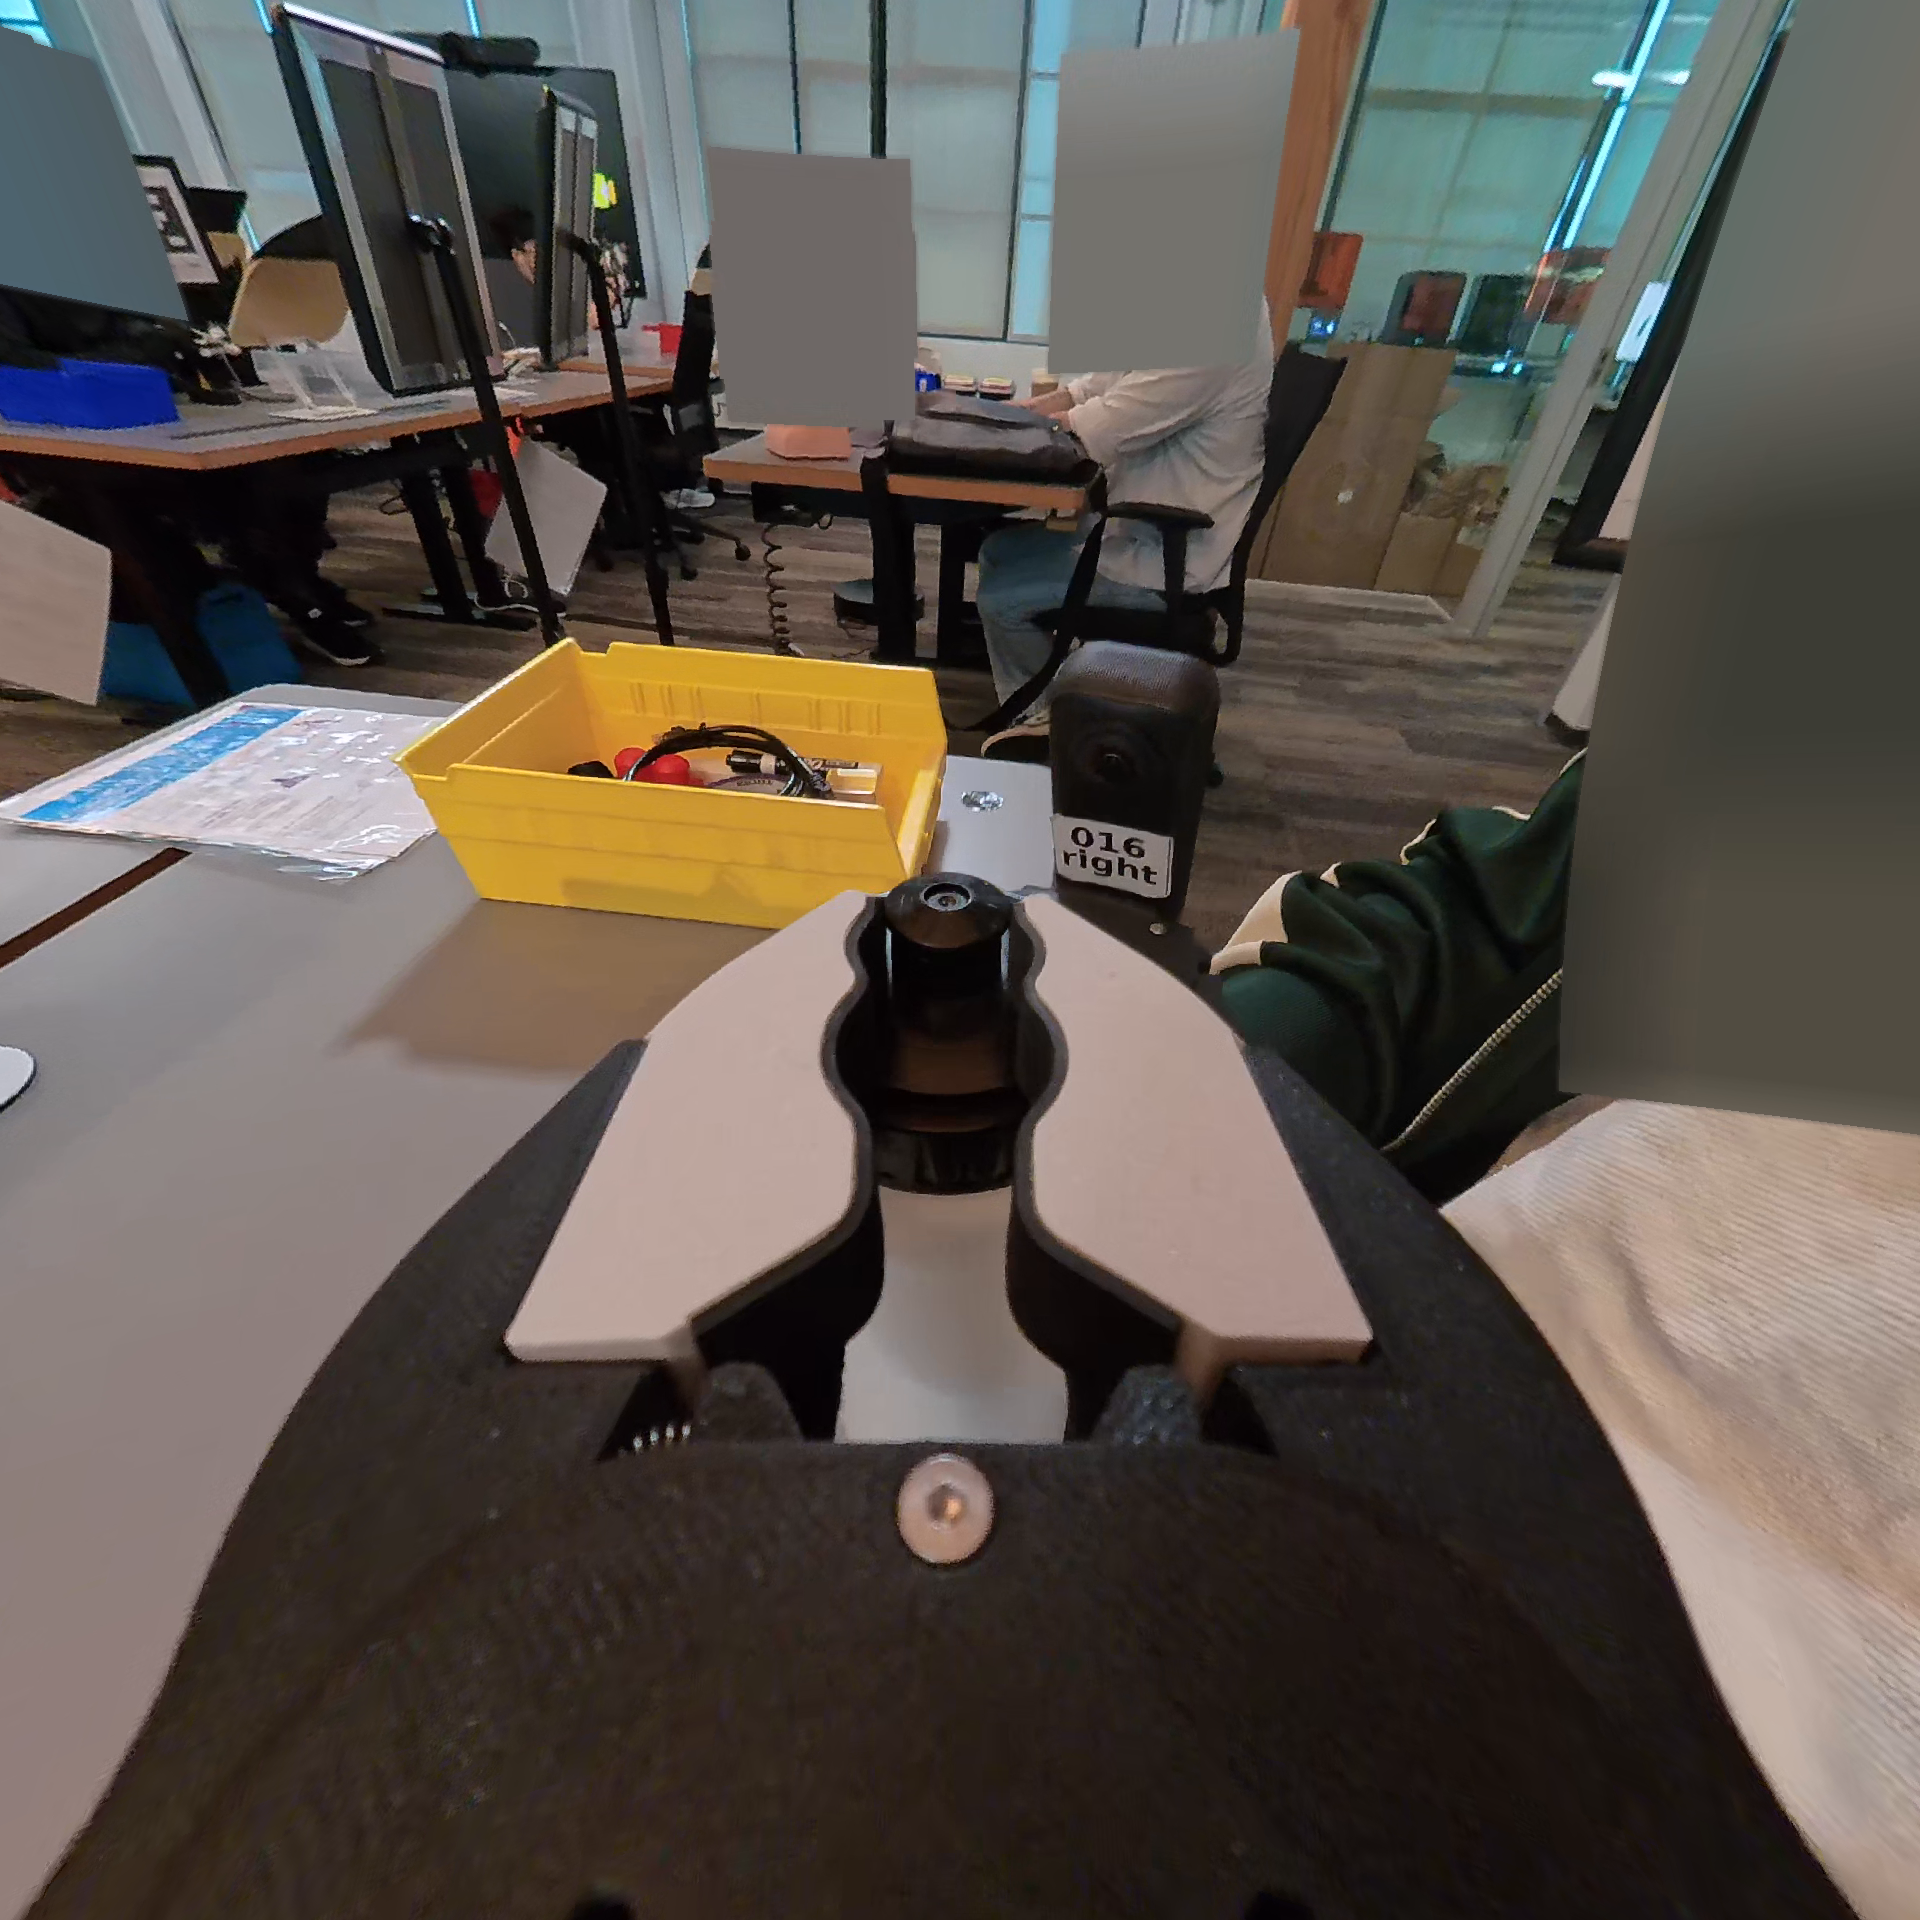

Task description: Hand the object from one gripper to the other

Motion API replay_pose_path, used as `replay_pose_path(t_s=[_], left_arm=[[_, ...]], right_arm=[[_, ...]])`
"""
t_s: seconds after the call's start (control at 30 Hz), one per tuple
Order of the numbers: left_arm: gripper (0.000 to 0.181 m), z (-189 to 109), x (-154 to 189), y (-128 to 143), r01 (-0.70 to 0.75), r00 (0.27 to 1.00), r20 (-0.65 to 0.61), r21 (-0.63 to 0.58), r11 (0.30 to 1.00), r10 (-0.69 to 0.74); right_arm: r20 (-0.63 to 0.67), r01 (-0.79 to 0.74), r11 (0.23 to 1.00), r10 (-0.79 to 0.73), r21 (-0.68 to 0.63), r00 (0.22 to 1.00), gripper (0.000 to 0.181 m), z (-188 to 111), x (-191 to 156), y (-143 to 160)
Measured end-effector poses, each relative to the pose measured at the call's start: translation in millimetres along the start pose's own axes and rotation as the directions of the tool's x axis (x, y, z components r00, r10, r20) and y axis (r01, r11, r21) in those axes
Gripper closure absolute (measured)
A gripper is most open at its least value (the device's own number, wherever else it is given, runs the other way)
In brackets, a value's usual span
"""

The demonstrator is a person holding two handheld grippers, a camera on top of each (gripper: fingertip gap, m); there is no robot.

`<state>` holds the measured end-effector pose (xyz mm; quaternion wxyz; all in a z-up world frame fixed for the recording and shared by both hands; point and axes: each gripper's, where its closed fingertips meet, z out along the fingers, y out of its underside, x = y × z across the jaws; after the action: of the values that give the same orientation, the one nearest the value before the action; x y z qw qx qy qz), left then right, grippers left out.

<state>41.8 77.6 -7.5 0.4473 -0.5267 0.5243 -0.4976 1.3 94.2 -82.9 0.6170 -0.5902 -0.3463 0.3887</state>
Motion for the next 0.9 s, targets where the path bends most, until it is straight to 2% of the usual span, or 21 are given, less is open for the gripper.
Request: replay_pose_path(t_s=[0.33,0.57,0.9], left_arm=[[0.159,-1.3,0.9,-4.3,0.059,0.997,-0.042,0.05,0.997,-0.057],[0.159,2.0,-1.6,6.8,-0.014,1.0,0.02,-0.041,0.999,0.014],[0.159,1.5,-0.6,2.8,-0.005,1.0,0.015,-0.014,1.0,0.005]], right_arm=[[0.004,-0.011,1.0,0.011,0.012,1.0,0.09,-1.6,-0.5,-3.2],[-0.015,0.015,0.999,-0.016,-0.045,1.0,0.093,2.0,4.7,11.1],[-0.017,0.006,0.998,-0.007,-0.059,1.0,0.093,-0.3,5.4,7.9]])
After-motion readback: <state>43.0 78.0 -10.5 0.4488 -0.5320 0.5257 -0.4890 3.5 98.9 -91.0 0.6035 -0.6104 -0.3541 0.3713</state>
